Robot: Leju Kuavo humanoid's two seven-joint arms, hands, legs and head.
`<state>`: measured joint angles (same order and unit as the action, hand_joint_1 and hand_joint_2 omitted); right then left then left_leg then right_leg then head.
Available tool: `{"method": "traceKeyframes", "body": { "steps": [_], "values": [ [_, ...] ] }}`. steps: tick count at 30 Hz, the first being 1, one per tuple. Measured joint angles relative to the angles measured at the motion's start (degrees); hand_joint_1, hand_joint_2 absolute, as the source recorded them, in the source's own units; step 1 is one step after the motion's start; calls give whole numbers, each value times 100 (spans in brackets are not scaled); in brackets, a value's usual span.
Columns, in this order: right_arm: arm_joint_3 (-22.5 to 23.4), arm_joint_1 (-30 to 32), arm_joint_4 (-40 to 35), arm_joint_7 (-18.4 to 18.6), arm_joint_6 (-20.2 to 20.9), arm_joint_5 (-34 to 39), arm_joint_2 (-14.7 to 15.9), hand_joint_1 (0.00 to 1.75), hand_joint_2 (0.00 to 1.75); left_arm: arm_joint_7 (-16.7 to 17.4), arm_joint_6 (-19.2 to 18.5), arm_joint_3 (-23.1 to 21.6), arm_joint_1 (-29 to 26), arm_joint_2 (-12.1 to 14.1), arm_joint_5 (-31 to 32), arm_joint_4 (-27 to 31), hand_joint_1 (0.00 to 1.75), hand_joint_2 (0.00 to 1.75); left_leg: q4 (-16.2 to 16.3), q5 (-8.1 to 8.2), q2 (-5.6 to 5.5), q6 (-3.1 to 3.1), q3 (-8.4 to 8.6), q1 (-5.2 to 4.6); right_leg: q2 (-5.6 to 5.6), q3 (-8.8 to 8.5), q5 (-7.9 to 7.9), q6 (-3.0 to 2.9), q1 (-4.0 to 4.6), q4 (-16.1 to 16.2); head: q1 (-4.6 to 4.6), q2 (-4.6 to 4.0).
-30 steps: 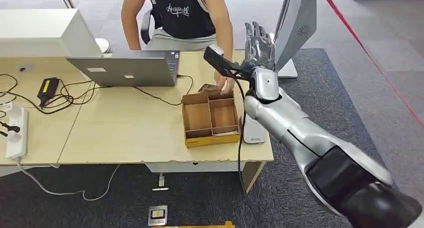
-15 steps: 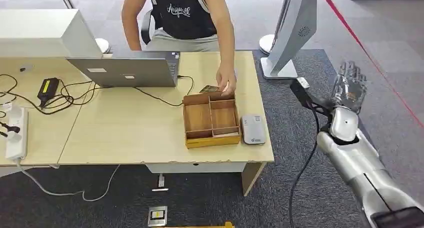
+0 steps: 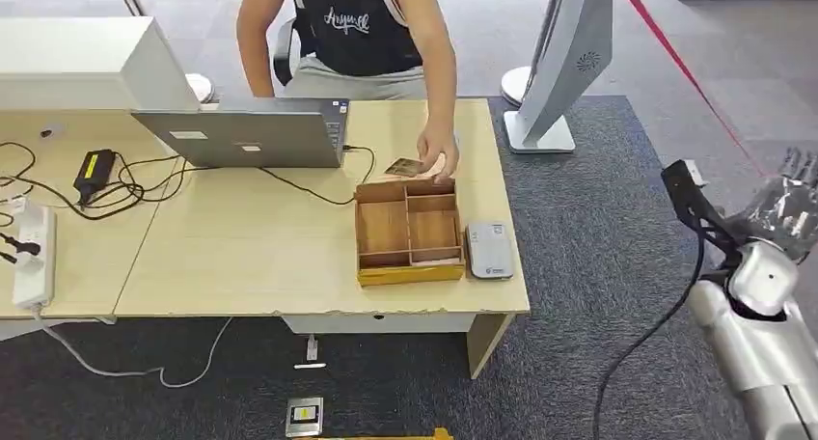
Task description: Pass the card to the sensor for recognition and then transmit it.
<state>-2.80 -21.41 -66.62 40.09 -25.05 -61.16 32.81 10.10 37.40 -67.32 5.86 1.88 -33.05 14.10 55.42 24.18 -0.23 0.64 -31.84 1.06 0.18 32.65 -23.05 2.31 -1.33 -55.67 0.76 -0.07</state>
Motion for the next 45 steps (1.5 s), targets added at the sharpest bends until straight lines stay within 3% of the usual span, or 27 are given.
{"method": "traceKeyframes", "body": {
  "steps": [3,7,9,12,17,21,25,34,39,45],
  "values": [
    [469,379,4,0,-254,366,-50,0,175,-13,15,18,2,-24,-140,0,0,0,1,3,-8,-3,4,0,-10,-9,-13,5,0,1,4,-2],
    [1110,1094,268,18,-1203,1304,-179,0,175,15,35,107,-10,-76,-300,-2,0,0,0,18,-11,-6,3,0,-17,-15,-26,4,1,1,2,0],
    [1383,1419,492,20,-1412,1543,-326,0,175,101,35,136,-12,-94,-326,-2,0,0,-2,29,-10,1,9,1,-15,-14,-31,-2,1,1,0,-2],
    [1818,1804,895,-109,-1429,1351,-657,0,175,153,35,151,-7,-116,-326,-2,0,0,-5,36,-6,6,20,1,-12,-12,-39,-12,2,0,2,0],
    [2608,2205,1499,-727,-1429,901,-1321,0,175,118,35,197,-1,-157,-243,-4,0,0,-15,38,-6,9,30,2,-11,-25,-55,-12,3,-1,4,-2],
    [3152,2239,2010,-1106,-1429,403,-1727,0,175,129,35,214,5,-162,-193,-4,0,0,-17,43,9,15,41,1,6,-24,-56,-14,1,-2,-6,0],
    [3591,2194,2482,-1230,-1429,173,-2013,0,175,138,35,243,8,-164,-162,-4,0,0,-17,43,9,15,42,2,6,-26,-57,-15,2,-2,-4,0],
    [4344,1932,3688,-1818,-1351,-173,-2369,0,175,254,35,441,11,-179,424,-9,0,0,-17,43,11,14,47,1,6,-37,-59,-15,1,-2,-13,-2],
    [4549,1702,4392,-1602,-1303,-354,-2511,0,175,254,35,560,6,-188,503,-11,0,0,-17,44,16,16,55,4,15,-40,-58,-17,4,-3,-15,-2],
    [4742,1478,5137,-1558,-922,-356,-2616,0,175,310,28,597,-4,-186,553,-11,0,0,-18,44,13,16,56,4,14,-44,-59,-17,4,-3,-11,0]
  ]
}}
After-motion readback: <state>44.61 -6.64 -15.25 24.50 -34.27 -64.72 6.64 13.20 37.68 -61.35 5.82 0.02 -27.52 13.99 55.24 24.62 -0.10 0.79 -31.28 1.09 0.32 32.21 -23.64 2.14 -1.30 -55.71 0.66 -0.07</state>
